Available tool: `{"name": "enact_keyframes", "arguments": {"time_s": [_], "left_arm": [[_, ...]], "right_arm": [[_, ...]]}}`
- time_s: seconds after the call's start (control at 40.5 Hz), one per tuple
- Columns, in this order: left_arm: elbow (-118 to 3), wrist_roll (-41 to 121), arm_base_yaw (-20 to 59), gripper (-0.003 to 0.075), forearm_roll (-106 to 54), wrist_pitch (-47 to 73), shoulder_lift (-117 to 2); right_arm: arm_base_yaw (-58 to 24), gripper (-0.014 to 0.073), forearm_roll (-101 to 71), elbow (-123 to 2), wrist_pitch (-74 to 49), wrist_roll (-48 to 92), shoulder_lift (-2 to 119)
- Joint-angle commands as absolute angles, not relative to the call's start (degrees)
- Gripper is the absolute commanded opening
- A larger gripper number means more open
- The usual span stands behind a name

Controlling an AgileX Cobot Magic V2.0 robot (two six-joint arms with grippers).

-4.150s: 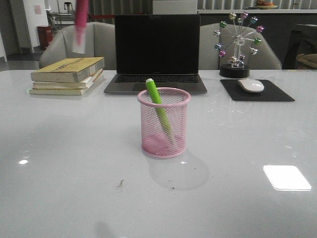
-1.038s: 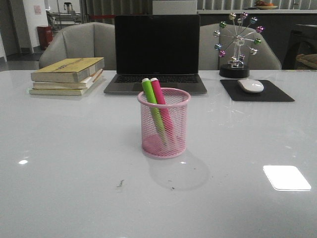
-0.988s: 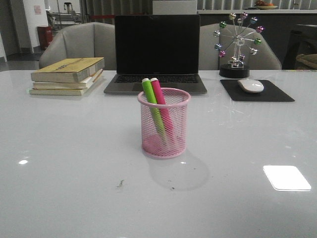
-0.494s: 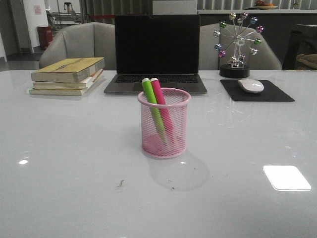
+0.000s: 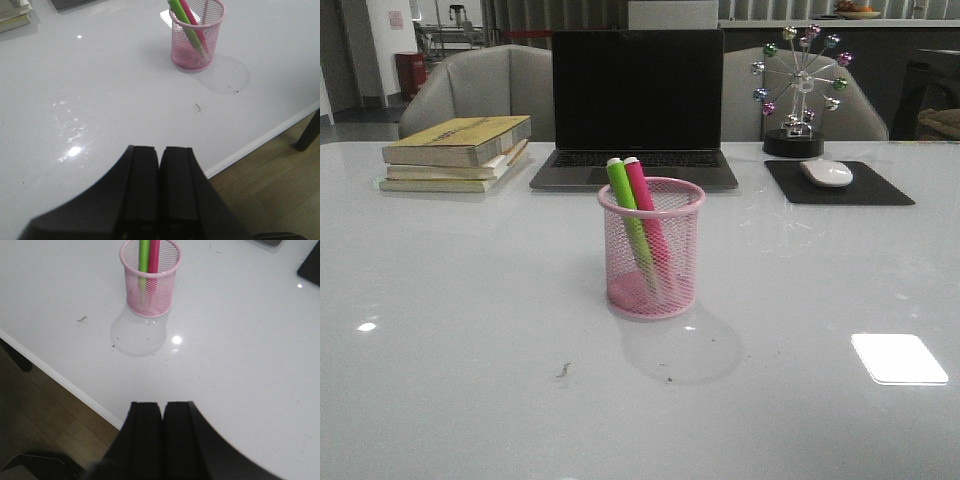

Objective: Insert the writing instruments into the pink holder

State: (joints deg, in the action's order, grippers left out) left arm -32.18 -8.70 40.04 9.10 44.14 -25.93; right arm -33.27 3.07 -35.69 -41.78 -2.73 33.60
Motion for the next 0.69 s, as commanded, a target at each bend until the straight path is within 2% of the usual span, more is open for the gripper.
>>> {"name": "enact_keyframes", "arguments": {"time_s": [0.0,0.173,0.42,0.519,0.667], "left_arm": [[-33.11,-9.29,39.99,0.0091,9.58,39.87,-25.18],[-29.35,-9.29,31.59,0.0092,11.24,34.51,-21.21],[-10.77,-9.29,12.57,0.0092,8.23,6.83,-7.99],[-4.92,-9.29,7.15,0.0092,3.03,3.43,-3.28],[-0.17,-9.29,3.39,0.0092,0.49,3.43,1.6]], "right_arm": [[-33.07,0.0056,3.66,-37.19,-38.21,-2.46,33.61],[-33.07,0.0056,3.66,-37.19,-38.27,-2.46,33.61],[-33.07,0.0056,3.66,-37.19,-38.33,-2.46,33.61],[-33.07,0.0056,3.66,-37.19,-38.33,-2.46,33.61],[-33.07,0.0056,3.66,-37.19,-38.33,-2.46,33.61]]}}
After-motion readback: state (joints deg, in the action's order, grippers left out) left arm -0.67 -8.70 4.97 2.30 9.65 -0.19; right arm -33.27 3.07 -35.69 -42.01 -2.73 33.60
